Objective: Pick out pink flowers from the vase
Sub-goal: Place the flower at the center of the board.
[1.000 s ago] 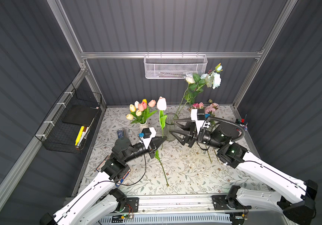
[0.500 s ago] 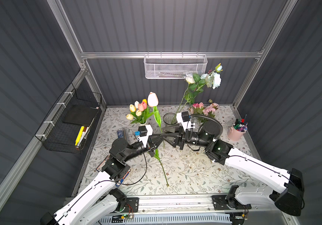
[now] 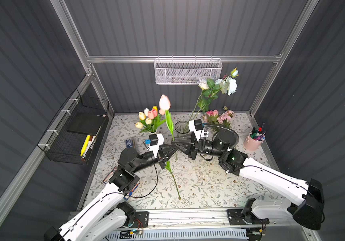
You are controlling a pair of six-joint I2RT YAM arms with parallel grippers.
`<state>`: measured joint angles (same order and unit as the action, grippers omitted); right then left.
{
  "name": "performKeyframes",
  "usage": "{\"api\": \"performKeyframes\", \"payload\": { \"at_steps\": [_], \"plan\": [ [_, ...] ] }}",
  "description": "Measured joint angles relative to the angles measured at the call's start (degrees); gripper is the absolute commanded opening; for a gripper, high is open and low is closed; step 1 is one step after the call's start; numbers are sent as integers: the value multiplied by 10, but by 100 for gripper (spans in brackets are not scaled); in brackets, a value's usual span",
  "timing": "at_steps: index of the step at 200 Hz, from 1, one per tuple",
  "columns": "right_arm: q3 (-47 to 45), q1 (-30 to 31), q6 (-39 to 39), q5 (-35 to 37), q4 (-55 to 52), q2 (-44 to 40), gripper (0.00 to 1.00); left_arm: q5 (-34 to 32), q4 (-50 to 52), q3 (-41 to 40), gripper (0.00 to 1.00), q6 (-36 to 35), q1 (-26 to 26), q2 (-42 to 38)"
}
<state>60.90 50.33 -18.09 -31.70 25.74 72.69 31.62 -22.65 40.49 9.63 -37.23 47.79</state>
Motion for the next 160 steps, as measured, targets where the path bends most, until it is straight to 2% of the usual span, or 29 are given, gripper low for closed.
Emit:
{"api": "performKeyframes", "payload": {
  "at_steps": [10, 23, 60, 79, 122, 160],
  "plan": [
    [0, 0, 2, -2, 0, 0, 0, -1, 1, 0, 14, 0, 0, 0],
    [0, 0, 1, 0, -1, 0, 0, 0, 3, 0, 21, -5, 0, 0],
    [0, 2, 5, 3, -9, 0, 0, -1, 21, 0, 57, -15, -1, -1],
    [0, 3, 13, 18, -17, -2, 0, -6, 37, 0, 71, -27, -1, -8],
    [-3, 3, 76, 82, -113, -40, 0, -59, 129, 6, 73, -63, -1, -52],
    [-3, 3, 98, 152, -264, -58, 0, -183, 208, 3, 73, -101, -1, -146]
  ]
}}
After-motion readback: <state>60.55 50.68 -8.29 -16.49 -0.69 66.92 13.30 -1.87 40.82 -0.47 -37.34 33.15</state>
